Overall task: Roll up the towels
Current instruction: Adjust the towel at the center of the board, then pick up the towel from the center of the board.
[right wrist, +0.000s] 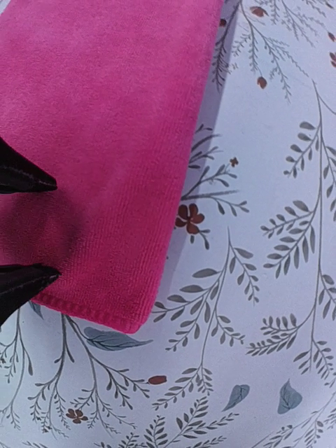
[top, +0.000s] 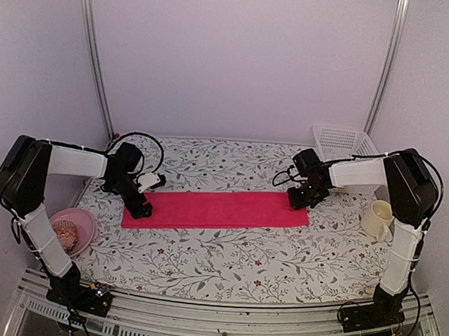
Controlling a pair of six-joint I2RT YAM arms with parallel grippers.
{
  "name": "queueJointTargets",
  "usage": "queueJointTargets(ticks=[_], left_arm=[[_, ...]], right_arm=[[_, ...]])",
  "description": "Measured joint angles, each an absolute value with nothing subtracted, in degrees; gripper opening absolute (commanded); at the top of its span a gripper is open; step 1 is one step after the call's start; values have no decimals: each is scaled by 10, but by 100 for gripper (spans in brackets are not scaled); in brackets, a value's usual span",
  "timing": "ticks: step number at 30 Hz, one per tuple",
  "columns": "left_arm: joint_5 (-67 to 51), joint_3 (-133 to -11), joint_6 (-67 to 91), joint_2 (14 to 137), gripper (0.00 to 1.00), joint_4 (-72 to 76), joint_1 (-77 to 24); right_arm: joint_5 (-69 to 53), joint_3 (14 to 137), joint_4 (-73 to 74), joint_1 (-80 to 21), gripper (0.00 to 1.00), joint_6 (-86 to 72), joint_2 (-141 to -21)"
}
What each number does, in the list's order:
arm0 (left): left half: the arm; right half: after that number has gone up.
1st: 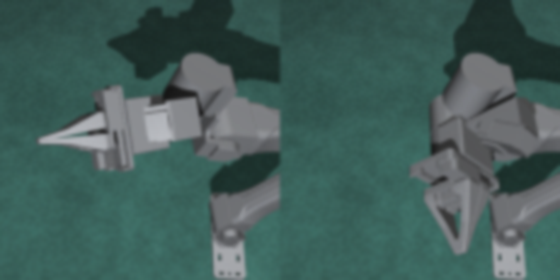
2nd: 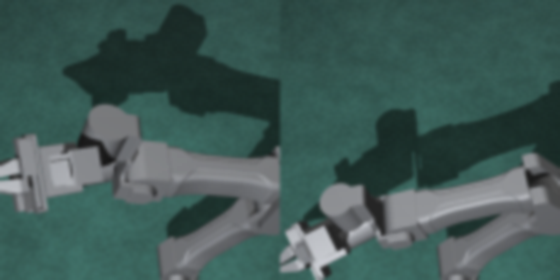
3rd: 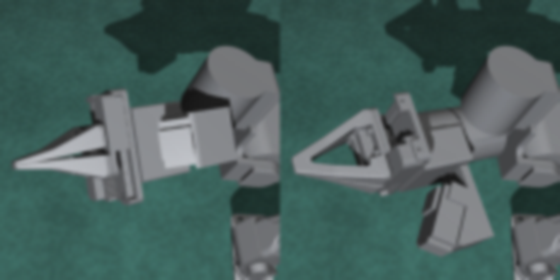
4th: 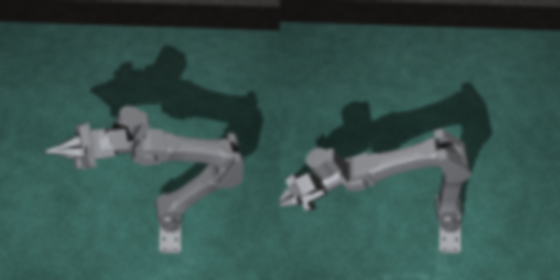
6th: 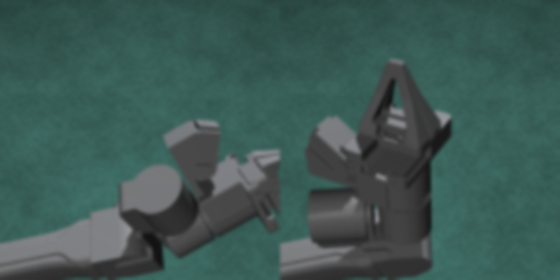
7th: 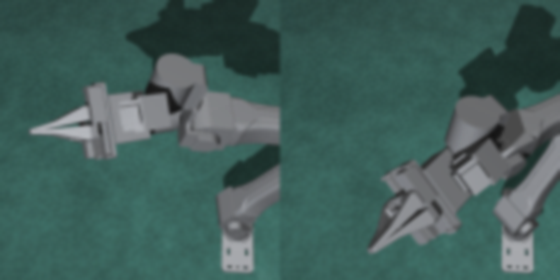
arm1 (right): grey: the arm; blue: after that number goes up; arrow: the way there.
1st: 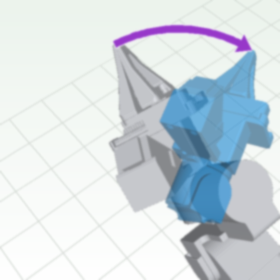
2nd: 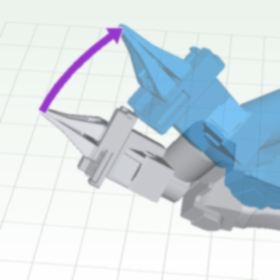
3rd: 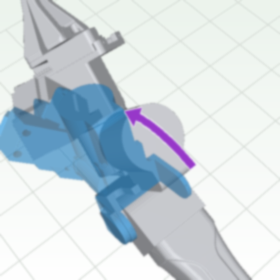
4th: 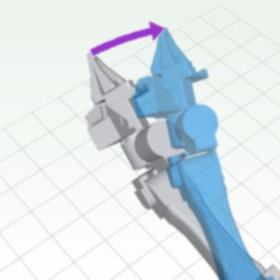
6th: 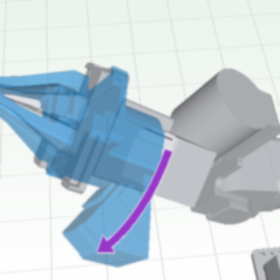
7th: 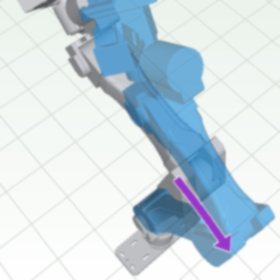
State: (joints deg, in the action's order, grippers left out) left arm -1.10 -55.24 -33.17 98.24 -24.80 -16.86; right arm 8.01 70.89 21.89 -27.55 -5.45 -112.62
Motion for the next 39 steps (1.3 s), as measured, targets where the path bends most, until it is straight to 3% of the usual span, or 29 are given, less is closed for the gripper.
queueJointTargets(ticks=[11,21,31,36,39], left_arm=[[-90,-608,-321,870,97,-286,-165],[-123,-501,-313,747,97,-281,-129],[-146,-481,-313,701,97,-276,-104],[-146,-478,-313,701,97,-270,-103],[-146,-478,-313,700,97,-266,-103]], right_arm=[[56,642,233,-262,55,-88,-955],[39,583,221,-255,60,-130,-976],[13,574,188,-256,57,-152,-1030],[13,579,165,-264,48,-159,-1042],[15,592,149,-269,36,-164,-1059]])
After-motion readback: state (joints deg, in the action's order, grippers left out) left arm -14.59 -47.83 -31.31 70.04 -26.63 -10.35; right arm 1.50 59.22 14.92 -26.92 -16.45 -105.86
